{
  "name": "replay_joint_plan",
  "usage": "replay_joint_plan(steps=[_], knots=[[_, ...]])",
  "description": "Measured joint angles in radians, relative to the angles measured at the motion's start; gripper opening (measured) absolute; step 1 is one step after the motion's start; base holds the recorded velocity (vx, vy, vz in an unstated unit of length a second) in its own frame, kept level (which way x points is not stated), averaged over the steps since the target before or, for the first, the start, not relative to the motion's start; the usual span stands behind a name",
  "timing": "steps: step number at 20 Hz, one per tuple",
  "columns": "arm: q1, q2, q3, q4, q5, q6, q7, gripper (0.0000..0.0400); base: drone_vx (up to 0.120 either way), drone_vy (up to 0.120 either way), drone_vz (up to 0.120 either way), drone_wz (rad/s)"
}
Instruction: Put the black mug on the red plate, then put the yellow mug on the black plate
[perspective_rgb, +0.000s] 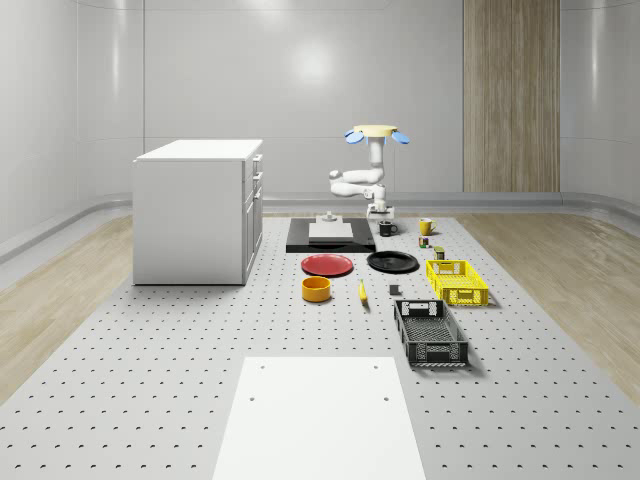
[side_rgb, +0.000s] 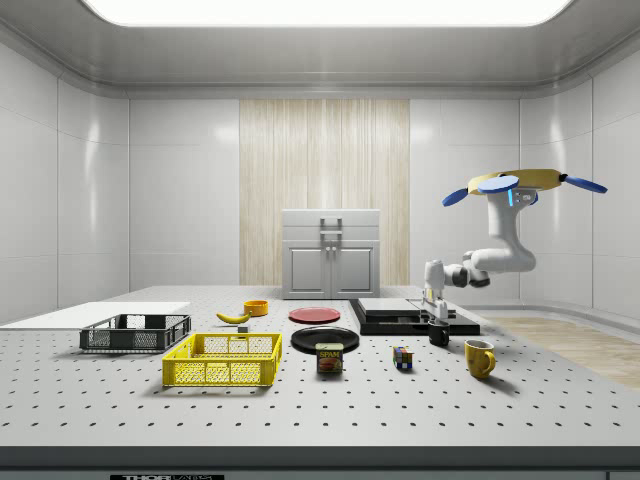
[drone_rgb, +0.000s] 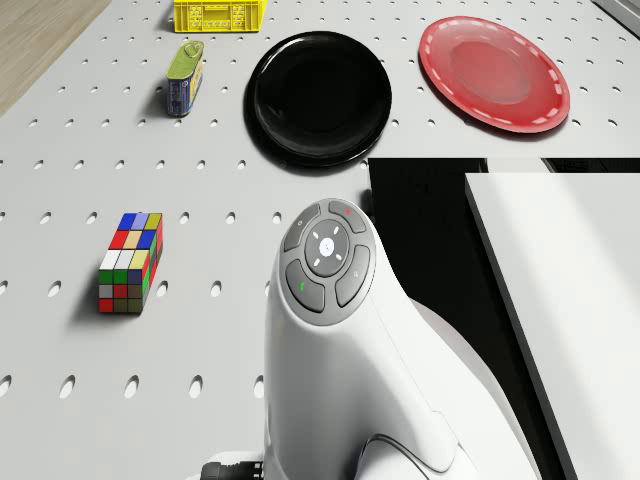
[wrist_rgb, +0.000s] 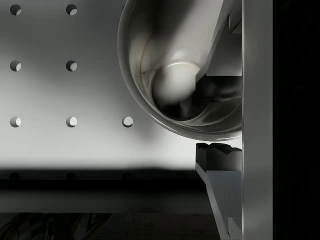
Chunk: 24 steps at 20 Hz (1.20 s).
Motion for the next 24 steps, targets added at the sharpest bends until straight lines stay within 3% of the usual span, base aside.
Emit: replay_joint_plan(steps=[9,17,24], knots=[[-0.004,-0.013,0.045,-0.008,0.047,-0.003,0.008,0.0111,0.0,0.0,0.0,0.0],[-0.009,-0.026,0.134,-0.021,0.136,-0.019,0.019,0.011,0.0,0.0,0.115,0.0],[-0.013,-0.044,0.157,-0.022,0.163,-0.009,0.024,0.011,0.114,-0.109,0.097,0.0]])
